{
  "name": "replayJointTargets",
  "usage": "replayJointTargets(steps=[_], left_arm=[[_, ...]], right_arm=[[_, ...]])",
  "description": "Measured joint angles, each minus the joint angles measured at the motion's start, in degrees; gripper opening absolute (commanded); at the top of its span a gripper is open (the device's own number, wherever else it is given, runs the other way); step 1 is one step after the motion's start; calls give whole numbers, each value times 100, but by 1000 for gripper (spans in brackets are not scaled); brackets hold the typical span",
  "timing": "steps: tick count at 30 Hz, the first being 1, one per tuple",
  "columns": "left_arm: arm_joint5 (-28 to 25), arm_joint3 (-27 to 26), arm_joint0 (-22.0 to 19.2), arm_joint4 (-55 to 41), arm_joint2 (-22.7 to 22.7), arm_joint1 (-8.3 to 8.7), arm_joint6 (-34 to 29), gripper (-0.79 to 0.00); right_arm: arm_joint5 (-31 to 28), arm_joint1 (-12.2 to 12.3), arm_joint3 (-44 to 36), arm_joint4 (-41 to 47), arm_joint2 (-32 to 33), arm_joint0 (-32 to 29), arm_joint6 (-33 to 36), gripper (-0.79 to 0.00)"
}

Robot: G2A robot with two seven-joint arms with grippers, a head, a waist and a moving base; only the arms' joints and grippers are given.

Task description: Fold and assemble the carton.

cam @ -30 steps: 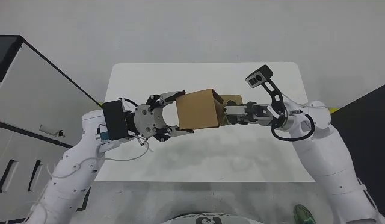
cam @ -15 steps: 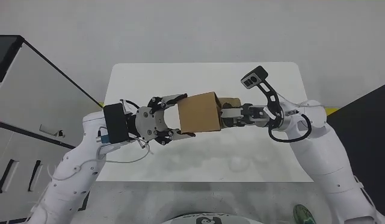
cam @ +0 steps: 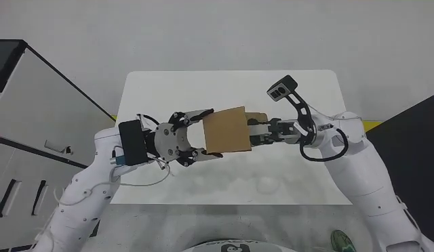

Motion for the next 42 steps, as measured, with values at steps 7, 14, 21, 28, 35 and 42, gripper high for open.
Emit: replayJointTargets(steps=[7,14,21,28,35,42], left_arm=[[19,-15,18,25,-1,-1,5,-785],[12,-3,37,46,-24,2,-17,-785],[13,25,14,29,-30,0,-21,-785],[-3,47,-8,3,-20,-5,-10,-785],[-10,64,-12,6,-34,-4,-20,-785],[-5,67,0,5,-47,-4,-8,-785]], right_arm=[[2,-20,30,28,-88,79,42,-785],[-21,-29,28,59,-92,115,43,-785],[-2,-46,0,87,-168,150,57,-785],[-5,-65,52,78,-249,183,47,-785],[-32,-59,73,48,-158,212,24,-785],[-18,-64,44,45,-166,215,22,-785]])
